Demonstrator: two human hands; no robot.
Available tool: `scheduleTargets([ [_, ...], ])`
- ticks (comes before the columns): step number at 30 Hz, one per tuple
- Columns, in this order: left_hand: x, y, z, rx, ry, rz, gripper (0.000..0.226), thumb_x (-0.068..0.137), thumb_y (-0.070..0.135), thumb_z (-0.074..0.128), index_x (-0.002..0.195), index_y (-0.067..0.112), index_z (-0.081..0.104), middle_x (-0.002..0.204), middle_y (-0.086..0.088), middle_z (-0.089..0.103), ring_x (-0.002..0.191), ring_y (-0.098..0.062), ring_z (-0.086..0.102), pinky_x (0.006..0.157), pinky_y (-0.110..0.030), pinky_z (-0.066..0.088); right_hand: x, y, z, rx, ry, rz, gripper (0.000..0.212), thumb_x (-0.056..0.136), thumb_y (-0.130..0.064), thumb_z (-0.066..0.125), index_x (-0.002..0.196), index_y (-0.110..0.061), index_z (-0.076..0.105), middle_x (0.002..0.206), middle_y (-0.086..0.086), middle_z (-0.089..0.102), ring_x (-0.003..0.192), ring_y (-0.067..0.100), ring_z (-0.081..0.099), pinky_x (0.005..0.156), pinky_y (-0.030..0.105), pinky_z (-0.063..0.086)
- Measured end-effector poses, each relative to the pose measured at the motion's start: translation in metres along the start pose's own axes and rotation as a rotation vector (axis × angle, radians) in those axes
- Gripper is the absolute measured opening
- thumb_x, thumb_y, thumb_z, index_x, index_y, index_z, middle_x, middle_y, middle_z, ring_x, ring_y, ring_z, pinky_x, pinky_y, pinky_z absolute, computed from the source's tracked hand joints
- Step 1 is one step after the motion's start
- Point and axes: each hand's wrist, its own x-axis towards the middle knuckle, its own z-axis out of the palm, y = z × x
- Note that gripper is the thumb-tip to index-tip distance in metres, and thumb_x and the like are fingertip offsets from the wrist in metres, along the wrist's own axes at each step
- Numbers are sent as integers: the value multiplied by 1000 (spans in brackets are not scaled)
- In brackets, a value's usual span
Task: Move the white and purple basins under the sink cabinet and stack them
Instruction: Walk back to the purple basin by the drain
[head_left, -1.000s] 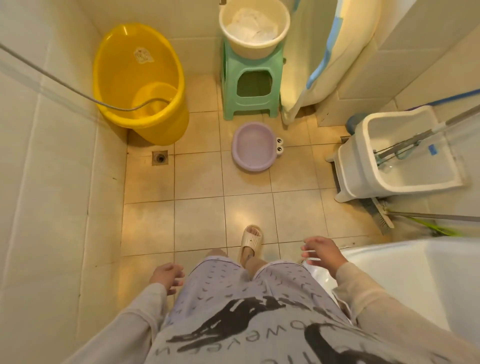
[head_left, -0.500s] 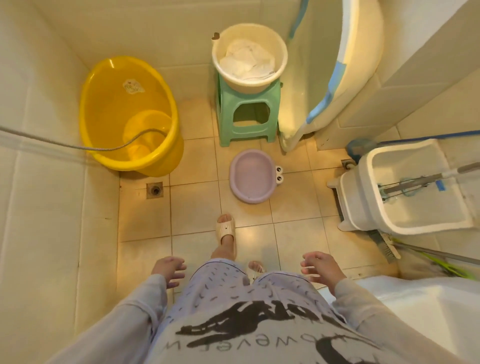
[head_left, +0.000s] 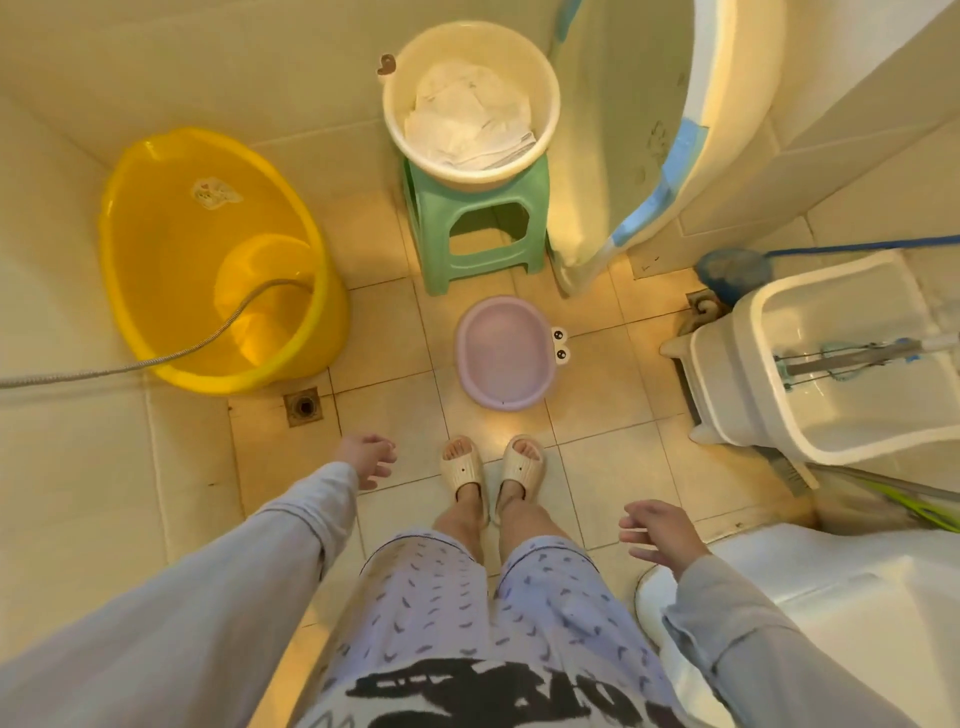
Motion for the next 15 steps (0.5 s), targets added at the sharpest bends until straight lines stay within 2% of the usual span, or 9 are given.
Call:
scheduleTargets([
  [7, 61, -4, 35, 79, -54, -131, 11, 90, 10, 46, 94, 10, 57, 78, -2, 60, 62, -14, 53, 58, -24, 41, 72, -38, 12, -103, -20, 31, 13, 91, -14, 51, 100, -8, 60, 82, 9, 62, 69, 20, 60, 62, 29, 48],
  [10, 98, -2, 55, 109, -60, -152, 13, 88, 9, 47, 95, 10, 58, 81, -3, 61, 62, -14, 53, 57, -23, 39, 122, -49, 23, -140, -39, 40, 11, 91, -14, 52, 97, -10, 60, 80, 7, 64, 70, 19, 61, 63, 29, 50],
  [15, 223, 1, 107, 131, -46, -132, 15, 87, 9, 47, 94, 10, 60, 91, -8, 64, 69, -17, 55, 54, -23, 38, 261, -59, 62, -185, -66, 51, 14, 91, -11, 48, 96, -10, 61, 87, 11, 64, 77, 24, 61, 64, 31, 49],
])
